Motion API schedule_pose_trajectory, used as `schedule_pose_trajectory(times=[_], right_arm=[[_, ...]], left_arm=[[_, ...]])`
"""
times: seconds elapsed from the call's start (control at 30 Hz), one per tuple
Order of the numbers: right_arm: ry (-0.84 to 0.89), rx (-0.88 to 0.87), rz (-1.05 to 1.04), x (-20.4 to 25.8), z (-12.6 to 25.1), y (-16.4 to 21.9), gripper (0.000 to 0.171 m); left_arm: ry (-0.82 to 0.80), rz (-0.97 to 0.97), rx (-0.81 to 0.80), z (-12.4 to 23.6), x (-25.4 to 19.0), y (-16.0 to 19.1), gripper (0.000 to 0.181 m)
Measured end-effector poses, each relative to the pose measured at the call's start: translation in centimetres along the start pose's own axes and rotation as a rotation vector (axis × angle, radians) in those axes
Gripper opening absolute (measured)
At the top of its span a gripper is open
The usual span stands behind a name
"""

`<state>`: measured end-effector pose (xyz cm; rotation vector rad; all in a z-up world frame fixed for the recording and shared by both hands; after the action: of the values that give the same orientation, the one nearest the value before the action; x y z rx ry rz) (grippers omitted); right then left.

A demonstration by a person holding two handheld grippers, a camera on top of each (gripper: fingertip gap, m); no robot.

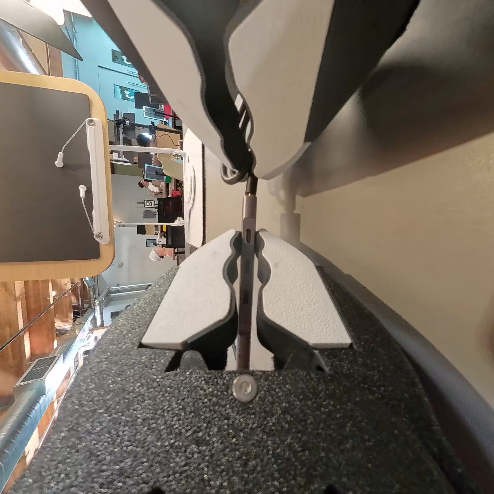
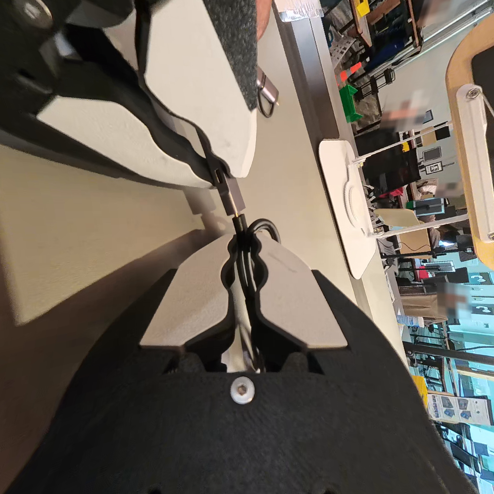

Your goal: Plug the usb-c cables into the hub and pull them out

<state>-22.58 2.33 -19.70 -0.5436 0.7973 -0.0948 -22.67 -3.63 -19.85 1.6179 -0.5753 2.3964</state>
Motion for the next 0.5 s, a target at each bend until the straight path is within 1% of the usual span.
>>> schedule_pose_trajectory(times=[0.03,0.13,0.27,0.4,0.5], right_arm=[[0.000,-0.005,0.002,-0.01,-0.01,-0.04,0.006],[-0.005,-0.018,0.005,0.13,0.06,-0.32,0.007],[-0.011,-0.010,0.009,0.35,-0.23,-0.20,0.007],[0.004,0.024,-0.014,0.24,-0.40,-0.06,0.009],[0.023,0.054,-0.005,-0.13,-0.34,0.24,0.016]], left_arm=[[-0.001,0.002,-0.004,0.03,0.05,-0.07,0.010],[0.008,0.011,-0.022,0.07,0.01,-0.55,0.010],[0.020,0.003,-0.021,-0.08,-0.34,-0.34,0.010],[0.028,0.023,-0.031,-0.25,-0.52,-0.20,0.010],[0.028,0.032,-0.031,-0.29,-0.52,-0.21,0.010]])
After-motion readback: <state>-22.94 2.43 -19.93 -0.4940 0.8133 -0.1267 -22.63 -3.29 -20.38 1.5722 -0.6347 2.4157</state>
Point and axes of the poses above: each gripper's, where its closed fingertips meet, z back along the fingers, y out of its underside, x = y × z across the jaws, the point moved 3 cm from there along z, back along the fingers, and after that the axes turned 4 degrees about -y, right-handed, at the moved point
